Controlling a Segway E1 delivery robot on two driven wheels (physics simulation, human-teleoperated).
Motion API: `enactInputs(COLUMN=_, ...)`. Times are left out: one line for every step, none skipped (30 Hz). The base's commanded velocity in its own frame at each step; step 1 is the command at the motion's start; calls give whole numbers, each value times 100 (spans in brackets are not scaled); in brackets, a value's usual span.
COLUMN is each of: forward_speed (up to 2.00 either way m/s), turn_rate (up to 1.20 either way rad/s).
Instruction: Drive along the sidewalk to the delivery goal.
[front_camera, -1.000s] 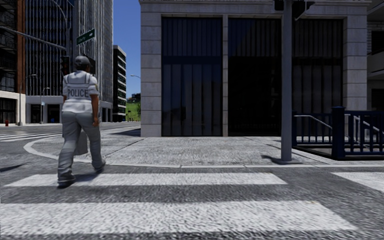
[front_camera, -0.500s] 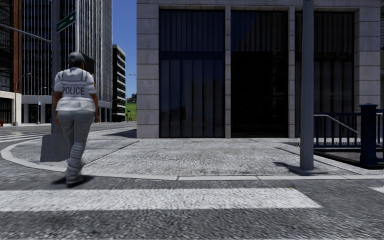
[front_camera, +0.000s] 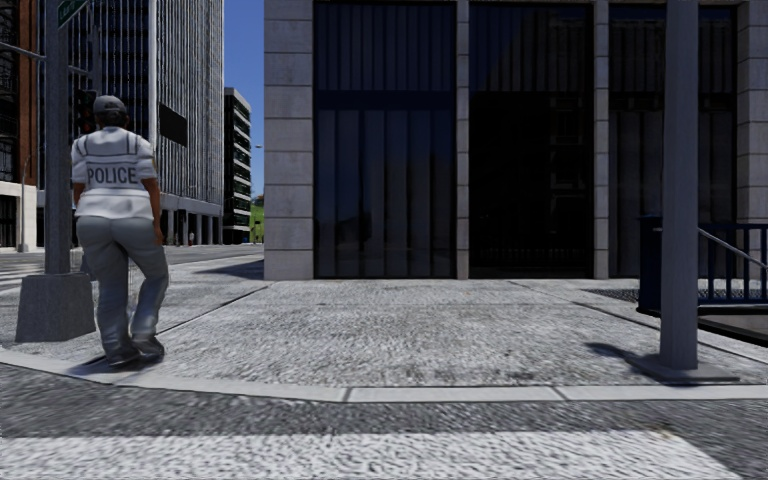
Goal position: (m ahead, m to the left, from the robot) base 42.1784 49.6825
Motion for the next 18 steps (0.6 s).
enactInputs(forward_speed=127, turn_rate=26)
enactInputs(forward_speed=127, turn_rate=28)
enactInputs(forward_speed=127, turn_rate=28)
enactInputs(forward_speed=127, turn_rate=31)
enactInputs(forward_speed=127, turn_rate=34)
enactInputs(forward_speed=127, turn_rate=36)
enactInputs(forward_speed=127, turn_rate=36)
enactInputs(forward_speed=127, turn_rate=37)
enactInputs(forward_speed=127, turn_rate=38)
enactInputs(forward_speed=127, turn_rate=38)
enactInputs(forward_speed=127, turn_rate=40)
enactInputs(forward_speed=127, turn_rate=40)
enactInputs(forward_speed=127, turn_rate=42)
enactInputs(forward_speed=127, turn_rate=45)
enactInputs(forward_speed=127, turn_rate=45)
enactInputs(forward_speed=127, turn_rate=46)
enactInputs(forward_speed=127, turn_rate=46)
enactInputs(forward_speed=127, turn_rate=46)
